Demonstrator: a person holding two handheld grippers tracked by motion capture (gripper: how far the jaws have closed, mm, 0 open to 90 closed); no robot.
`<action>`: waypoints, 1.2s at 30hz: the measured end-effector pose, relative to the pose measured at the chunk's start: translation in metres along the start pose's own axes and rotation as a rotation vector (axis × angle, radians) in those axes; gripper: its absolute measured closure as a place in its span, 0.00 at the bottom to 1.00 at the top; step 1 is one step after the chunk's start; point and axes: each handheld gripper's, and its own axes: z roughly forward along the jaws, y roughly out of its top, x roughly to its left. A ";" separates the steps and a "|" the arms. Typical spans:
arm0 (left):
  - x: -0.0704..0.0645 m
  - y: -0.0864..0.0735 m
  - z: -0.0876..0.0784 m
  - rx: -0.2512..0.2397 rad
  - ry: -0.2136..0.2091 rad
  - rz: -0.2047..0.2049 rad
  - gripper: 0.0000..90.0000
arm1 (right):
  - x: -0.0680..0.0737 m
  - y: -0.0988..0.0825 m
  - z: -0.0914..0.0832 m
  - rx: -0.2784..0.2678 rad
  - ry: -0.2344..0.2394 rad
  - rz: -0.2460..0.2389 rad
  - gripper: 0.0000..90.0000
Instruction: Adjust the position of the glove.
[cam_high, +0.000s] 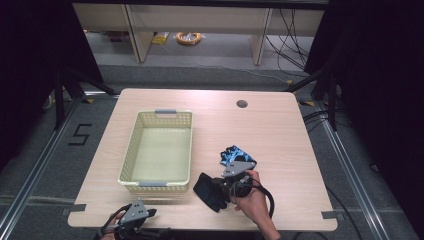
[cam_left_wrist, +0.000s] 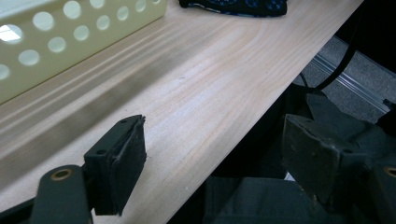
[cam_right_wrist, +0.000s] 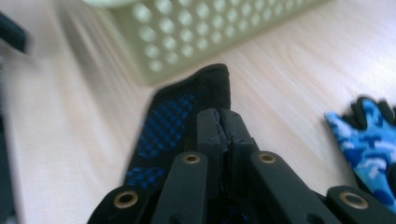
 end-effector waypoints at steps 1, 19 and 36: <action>0.003 0.000 -0.001 0.014 0.003 0.033 0.24 | 0.002 0.001 -0.005 -0.002 0.005 -0.016 0.98; -0.019 0.026 0.022 -0.036 -0.045 0.059 0.25 | 0.004 -0.013 -0.049 -0.052 0.121 -0.062 0.98; -0.037 0.069 0.070 -0.052 -0.123 0.151 0.53 | 0.011 -0.015 -0.048 -0.016 0.224 -0.099 0.98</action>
